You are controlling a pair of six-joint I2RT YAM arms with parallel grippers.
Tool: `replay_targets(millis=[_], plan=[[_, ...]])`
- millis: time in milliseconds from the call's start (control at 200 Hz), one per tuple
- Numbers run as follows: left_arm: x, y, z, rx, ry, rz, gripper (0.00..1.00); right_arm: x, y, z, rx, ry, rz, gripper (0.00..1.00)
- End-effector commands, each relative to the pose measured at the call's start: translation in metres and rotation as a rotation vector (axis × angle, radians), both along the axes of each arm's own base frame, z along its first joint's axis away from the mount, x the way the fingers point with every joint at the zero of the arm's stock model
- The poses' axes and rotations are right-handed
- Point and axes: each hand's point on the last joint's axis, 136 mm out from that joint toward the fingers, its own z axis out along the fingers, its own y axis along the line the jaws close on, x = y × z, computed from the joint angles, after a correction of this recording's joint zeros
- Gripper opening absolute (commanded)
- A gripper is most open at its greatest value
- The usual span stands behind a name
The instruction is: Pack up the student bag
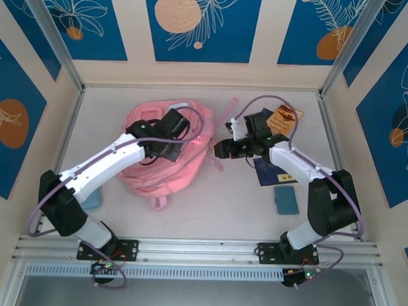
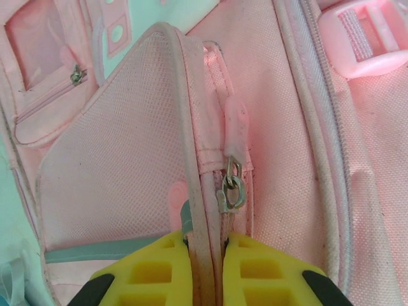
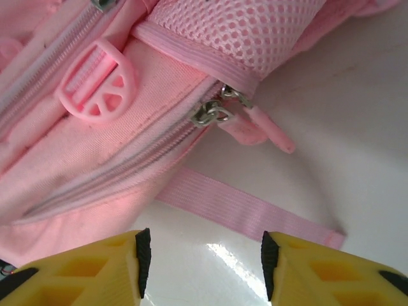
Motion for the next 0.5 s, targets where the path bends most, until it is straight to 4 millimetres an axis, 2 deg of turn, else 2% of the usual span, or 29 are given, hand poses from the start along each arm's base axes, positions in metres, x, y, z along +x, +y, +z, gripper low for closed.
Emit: replay_targets(millis=[0, 250, 390, 495], plan=[[0.008, 0.001, 0.035, -0.085, -0.105, -0.037, 0.02, 0.004, 0.01, 0.014, 0.057, -0.115, 0.134, 0.47], [0.01, 0.004, 0.049, -0.124, -0.136, -0.043, 0.01, 0.011, 0.029, 0.023, 0.159, -0.11, 0.22, 0.41], [0.013, 0.005, 0.053, -0.136, -0.148, -0.035, 0.0, 0.017, 0.035, 0.015, 0.197, -0.094, 0.205, 0.38], [0.014, 0.006, 0.052, -0.136, -0.146, -0.032, 0.0, 0.028, 0.032, 0.006, 0.175, -0.106, 0.164, 0.38]])
